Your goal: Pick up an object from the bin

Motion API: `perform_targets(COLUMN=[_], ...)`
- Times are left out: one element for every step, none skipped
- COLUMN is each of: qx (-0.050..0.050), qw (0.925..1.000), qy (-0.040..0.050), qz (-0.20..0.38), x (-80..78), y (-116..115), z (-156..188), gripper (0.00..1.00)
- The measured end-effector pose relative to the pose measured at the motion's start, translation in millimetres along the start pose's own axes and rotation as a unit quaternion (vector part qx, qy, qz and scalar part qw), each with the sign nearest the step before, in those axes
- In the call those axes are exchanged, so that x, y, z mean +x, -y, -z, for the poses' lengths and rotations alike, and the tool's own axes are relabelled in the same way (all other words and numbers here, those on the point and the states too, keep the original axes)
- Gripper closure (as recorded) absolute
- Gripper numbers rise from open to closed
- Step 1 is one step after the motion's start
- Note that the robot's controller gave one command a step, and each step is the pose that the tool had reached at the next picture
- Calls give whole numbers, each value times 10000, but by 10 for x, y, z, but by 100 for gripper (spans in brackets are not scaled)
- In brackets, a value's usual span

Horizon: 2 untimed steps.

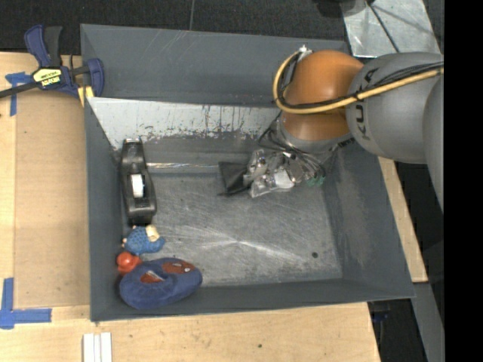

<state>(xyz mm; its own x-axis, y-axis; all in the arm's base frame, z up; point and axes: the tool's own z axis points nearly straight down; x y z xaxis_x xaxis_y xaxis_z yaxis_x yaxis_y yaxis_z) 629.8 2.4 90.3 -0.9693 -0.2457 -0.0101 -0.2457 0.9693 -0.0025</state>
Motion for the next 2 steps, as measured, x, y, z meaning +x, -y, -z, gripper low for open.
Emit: perform_targets(qx=[3,4], qw=[10000,10000], qy=[9,14], qz=[-75,-39], x=[222,320], y=[-4,-73], z=[834,1717], gripper=[100,100])
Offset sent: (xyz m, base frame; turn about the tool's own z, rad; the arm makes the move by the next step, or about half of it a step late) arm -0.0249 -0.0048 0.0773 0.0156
